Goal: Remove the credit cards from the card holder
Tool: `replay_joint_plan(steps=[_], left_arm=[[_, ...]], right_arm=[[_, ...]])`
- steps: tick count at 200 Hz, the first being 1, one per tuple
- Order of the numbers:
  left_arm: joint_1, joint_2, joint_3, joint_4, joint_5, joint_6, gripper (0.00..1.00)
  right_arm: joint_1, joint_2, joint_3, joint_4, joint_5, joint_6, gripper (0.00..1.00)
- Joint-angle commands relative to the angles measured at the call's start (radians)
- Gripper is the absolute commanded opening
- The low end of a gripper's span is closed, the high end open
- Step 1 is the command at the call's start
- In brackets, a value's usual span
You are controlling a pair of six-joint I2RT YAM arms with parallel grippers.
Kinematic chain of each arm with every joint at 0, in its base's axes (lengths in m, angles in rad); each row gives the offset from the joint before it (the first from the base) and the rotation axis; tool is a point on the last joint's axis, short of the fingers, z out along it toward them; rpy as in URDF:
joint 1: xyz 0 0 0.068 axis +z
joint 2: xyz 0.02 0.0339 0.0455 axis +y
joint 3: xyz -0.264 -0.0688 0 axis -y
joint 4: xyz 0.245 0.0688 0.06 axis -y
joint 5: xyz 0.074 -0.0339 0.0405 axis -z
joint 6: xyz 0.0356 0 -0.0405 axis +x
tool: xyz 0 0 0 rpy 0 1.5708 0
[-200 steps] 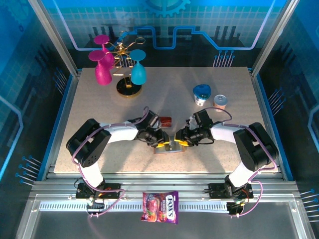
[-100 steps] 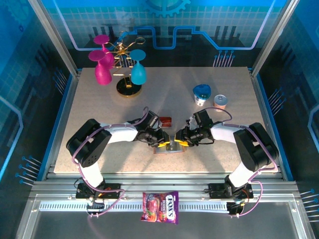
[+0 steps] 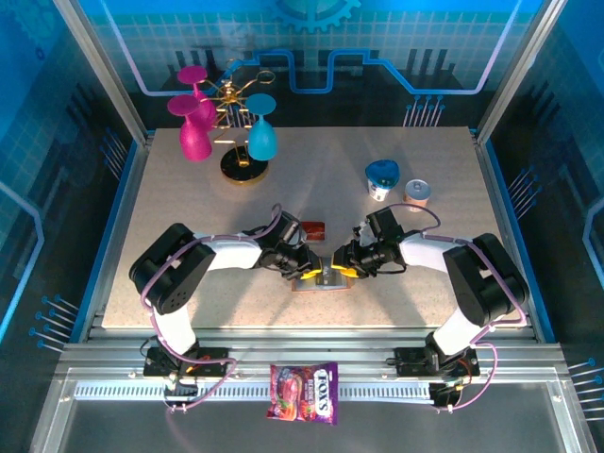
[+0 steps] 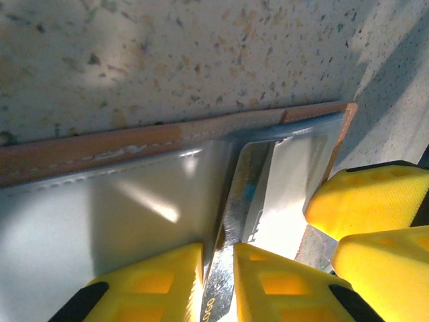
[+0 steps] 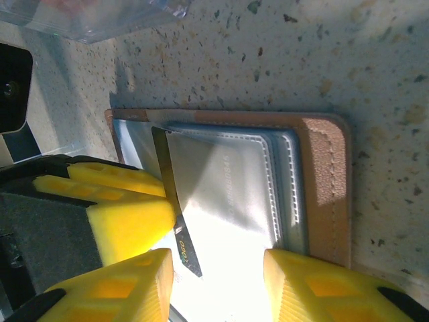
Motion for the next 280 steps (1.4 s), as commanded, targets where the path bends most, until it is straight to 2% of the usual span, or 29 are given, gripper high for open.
replay_joint_plan(steps=[1,85,185,197,229,280], left_arm=[[0.009,0.019,-0.025,0.009,0.012,-0.003,0.18],[0.011,-0.028,-0.023,-0.05,-0.029,0.028,0.11],[0.017,-0.12,-0.046,-0.127,-0.077,0.061,0.09],[0.017,-0.125,-0.047,-0.119,-0.075,0.064,0.1],[0.019,-0.101,-0.064,0.017,-0.002,0.038,0.25],[0.025,-0.072,-0.068,0.051,0.015,0.03,0.26]], right_arm=[[0.015,-0.005,-0.008,-0.063,0.033,-0.013,0.43],[0.015,-0.004,-0.005,-0.065,0.033,-0.012,0.43],[0.018,0.008,0.002,-0.067,0.03,-0.018,0.43],[0.017,0.008,0.002,-0.067,0.029,-0.018,0.43],[0.021,0.011,0.008,-0.072,0.029,-0.018,0.43],[0.022,-0.086,0.009,-0.049,0.019,0.01,0.4]])
